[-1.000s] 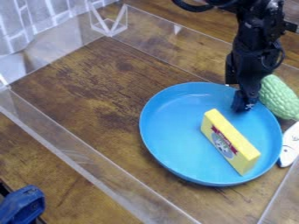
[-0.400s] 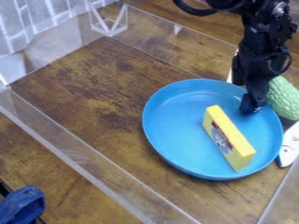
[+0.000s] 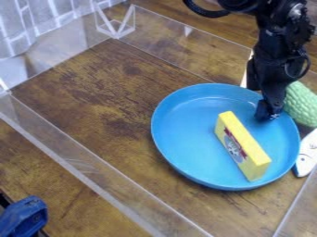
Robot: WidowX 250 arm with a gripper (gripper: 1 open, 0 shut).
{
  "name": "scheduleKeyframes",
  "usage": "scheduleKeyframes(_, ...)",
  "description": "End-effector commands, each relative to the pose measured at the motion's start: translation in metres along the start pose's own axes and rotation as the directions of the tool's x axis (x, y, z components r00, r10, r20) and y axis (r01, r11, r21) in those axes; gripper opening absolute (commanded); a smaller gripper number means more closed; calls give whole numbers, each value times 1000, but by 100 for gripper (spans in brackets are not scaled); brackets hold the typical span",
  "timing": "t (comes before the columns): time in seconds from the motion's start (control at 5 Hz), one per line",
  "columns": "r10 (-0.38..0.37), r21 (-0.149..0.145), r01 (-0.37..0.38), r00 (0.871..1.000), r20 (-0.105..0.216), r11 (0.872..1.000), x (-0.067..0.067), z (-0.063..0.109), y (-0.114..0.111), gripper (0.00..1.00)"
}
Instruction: Put the green object in the blue tray
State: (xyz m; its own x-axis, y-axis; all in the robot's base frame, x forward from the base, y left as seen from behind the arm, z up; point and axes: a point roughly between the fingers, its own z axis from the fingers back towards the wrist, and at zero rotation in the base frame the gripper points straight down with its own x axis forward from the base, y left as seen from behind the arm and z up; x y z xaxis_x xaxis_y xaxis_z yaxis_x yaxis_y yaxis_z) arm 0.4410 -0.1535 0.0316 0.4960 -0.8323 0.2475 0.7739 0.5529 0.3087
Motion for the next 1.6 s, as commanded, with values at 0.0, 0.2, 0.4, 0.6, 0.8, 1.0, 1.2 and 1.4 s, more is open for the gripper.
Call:
scheduleKeyframes(0.0,-17,-37,18,999,32,999,19,-10,-38,100)
scheduleKeyframes(0.2,-14,-45,16,999,37,999,21,-14,-45,100)
scheduleKeyframes(0.4,-13,-54,15,999,43,998,22,-17,-53,100)
scheduleKeyframes(0.6,-10,-63,13,999,49,998,24,-19,-62,100)
scheduleKeyframes(0.8,-6,-74,10,998,55,997,26,-22,-70,100)
scheduleKeyframes(1.0,-1,-84,6,998,61,996,28,-25,-78,100)
scheduleKeyframes(1.2,3,-94,3,998,67,996,29,-27,-85,100)
scheduleKeyframes(1.4,9,-105,-1,997,73,995,29,-29,-92,100)
